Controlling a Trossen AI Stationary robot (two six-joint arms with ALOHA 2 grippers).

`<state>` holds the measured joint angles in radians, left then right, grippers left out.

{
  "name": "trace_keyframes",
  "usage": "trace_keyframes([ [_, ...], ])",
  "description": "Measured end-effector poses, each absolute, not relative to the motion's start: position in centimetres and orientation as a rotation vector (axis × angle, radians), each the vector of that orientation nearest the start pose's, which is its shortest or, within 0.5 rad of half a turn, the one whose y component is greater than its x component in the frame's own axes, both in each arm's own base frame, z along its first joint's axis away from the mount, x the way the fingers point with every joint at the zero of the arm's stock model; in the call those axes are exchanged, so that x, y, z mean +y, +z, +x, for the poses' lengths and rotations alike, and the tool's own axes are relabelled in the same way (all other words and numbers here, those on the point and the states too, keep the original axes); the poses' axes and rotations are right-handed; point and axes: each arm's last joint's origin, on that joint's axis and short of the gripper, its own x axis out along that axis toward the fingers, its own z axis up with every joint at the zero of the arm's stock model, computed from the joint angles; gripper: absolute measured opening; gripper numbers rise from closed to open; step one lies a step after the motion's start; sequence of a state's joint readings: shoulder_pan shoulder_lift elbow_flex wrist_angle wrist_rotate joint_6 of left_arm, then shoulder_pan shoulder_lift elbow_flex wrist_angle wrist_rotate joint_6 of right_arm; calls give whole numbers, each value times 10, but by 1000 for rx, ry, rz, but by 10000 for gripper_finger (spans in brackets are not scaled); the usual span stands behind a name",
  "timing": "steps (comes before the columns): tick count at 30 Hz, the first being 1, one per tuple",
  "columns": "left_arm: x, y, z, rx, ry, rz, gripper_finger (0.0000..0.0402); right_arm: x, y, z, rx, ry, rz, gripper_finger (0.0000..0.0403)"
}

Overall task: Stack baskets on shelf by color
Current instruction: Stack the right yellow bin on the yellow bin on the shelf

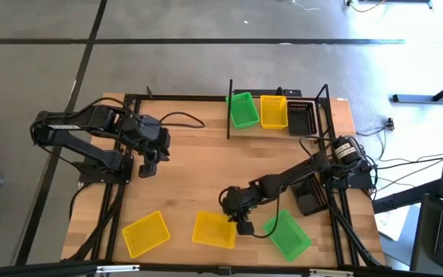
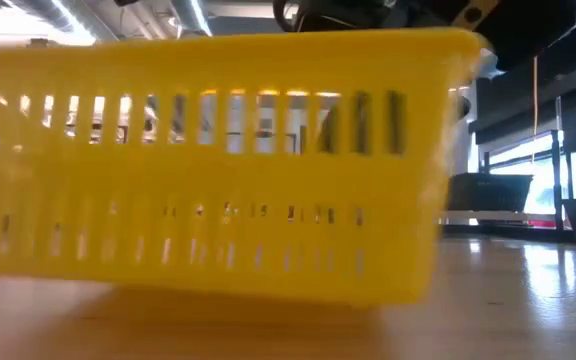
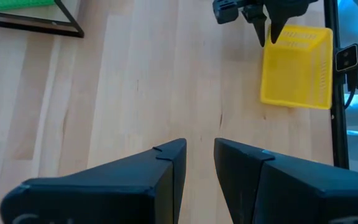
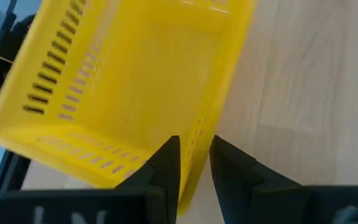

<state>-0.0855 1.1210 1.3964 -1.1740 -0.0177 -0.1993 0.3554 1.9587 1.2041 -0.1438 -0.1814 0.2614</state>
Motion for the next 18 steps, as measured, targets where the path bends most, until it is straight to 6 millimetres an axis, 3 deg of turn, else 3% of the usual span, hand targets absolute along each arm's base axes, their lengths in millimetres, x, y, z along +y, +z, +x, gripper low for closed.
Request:
trace_keyframes([
  [5, -15, 390, 184, 900, 27, -139, 74, 144, 148, 373, 973, 351, 204, 79],
  [11, -14, 390, 184, 897, 54, -126, 74, 143, 148, 372, 1001, 309, 273, 11],
  [18, -14, 390, 185, 888, 56, -126, 74, 133, 161, 358, 1112, 220, 307, 5],
])
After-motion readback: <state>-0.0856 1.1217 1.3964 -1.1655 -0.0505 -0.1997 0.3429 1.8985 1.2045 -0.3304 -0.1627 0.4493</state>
